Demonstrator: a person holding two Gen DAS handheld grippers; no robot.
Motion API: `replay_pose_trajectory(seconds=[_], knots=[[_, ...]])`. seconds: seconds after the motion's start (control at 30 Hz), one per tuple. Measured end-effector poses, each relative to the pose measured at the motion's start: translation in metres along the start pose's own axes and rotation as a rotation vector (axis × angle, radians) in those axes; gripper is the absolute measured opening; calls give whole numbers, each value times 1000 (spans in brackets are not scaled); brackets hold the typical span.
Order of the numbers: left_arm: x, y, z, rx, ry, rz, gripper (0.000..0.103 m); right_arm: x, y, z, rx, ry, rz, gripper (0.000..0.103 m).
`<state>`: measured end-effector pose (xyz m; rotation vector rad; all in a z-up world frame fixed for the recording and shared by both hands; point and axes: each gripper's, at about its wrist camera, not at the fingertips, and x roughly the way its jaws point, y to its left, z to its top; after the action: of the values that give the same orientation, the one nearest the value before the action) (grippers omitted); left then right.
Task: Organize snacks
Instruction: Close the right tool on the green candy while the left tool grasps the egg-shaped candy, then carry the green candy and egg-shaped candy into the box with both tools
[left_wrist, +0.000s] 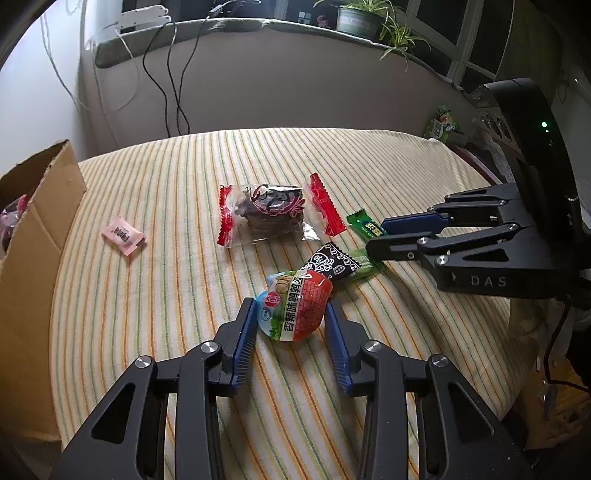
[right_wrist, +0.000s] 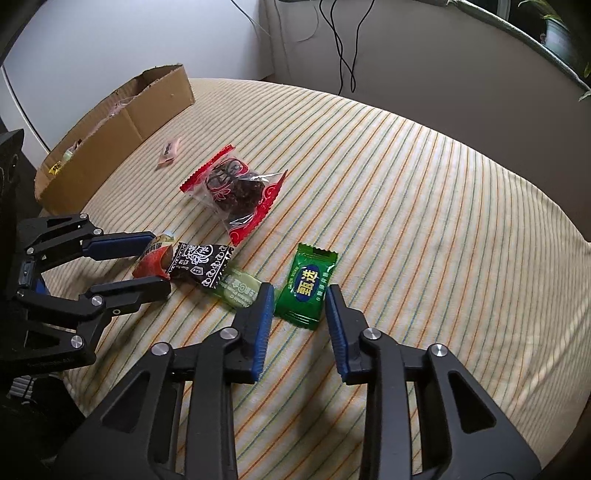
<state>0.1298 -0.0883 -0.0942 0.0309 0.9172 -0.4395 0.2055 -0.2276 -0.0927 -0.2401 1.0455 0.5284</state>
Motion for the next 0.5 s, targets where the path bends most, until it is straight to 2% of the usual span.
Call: replay_pose_trajectory(seconds=[0.5], knots=[[-34, 20, 3, -31, -76, 34, 35, -25, -3, 10, 20, -72, -18, 25]])
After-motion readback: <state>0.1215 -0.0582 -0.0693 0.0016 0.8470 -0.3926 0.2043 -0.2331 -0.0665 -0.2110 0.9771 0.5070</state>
